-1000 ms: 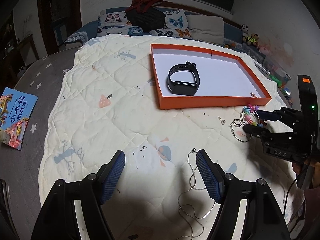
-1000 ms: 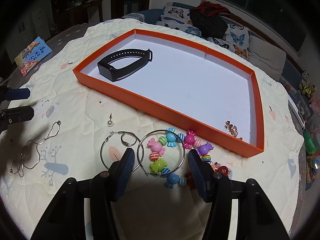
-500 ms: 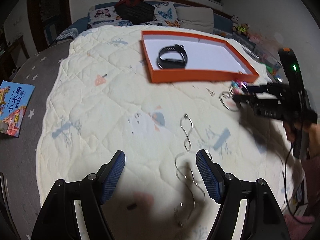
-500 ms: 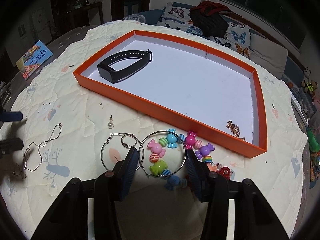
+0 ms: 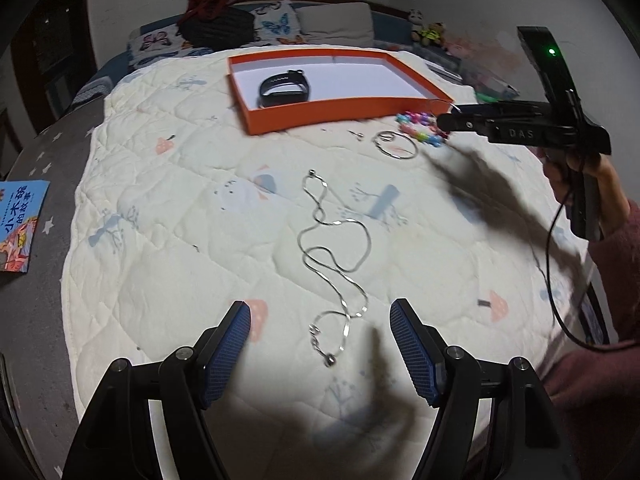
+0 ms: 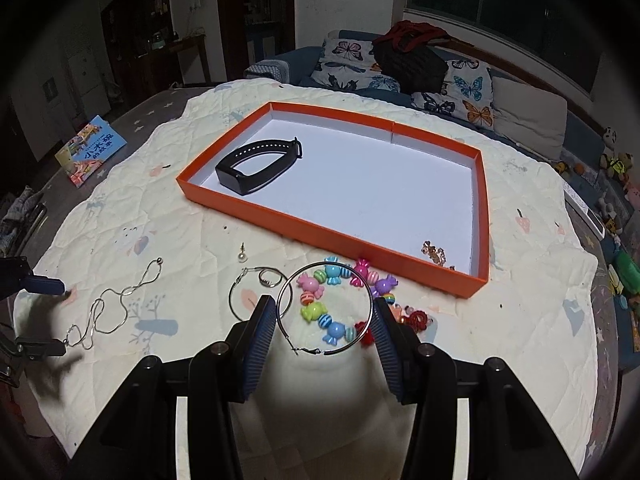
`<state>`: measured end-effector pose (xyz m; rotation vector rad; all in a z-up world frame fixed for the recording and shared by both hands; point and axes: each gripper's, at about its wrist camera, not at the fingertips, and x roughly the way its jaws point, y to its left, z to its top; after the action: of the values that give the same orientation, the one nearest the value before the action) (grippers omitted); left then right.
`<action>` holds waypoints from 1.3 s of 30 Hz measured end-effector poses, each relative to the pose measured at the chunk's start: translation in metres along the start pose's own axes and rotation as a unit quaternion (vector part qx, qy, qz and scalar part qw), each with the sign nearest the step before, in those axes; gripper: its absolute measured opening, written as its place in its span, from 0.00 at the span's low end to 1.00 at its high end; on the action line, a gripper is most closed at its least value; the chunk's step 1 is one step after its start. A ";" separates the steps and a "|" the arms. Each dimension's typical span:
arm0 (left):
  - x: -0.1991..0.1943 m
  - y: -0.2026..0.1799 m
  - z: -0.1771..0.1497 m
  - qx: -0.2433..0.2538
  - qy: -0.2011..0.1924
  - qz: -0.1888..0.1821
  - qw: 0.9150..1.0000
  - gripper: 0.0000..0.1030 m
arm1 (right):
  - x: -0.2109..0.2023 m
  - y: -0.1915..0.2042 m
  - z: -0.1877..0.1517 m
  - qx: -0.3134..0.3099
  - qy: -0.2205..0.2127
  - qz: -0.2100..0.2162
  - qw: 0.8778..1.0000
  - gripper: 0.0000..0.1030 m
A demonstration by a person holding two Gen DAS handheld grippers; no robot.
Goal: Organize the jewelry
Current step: 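Close left tool on silver chain necklace while right tool holds hoop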
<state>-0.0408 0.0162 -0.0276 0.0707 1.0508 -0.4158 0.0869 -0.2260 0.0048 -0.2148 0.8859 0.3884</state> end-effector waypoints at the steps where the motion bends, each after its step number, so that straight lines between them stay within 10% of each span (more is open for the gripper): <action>1: 0.000 -0.002 -0.002 0.005 0.002 -0.005 1.000 0.72 | -0.001 0.000 -0.001 0.000 0.000 0.000 1.000 0.52; 11: -0.003 -0.005 -0.019 0.012 0.019 -0.013 1.000 0.56 | -0.006 -0.003 -0.009 0.011 0.000 0.008 1.000 0.52; 18: 0.002 -0.006 -0.021 0.011 0.030 0.005 0.999 0.19 | -0.007 -0.001 -0.012 0.011 -0.001 0.010 1.000 0.52; 39: -0.012 -0.009 -0.015 -0.002 -0.039 0.034 0.999 0.05 | -0.016 0.004 -0.017 0.011 -0.012 0.011 1.000 0.52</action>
<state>-0.0616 0.0149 -0.0238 0.0861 0.9703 -0.3521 0.0642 -0.2323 0.0071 -0.1790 0.8685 0.4008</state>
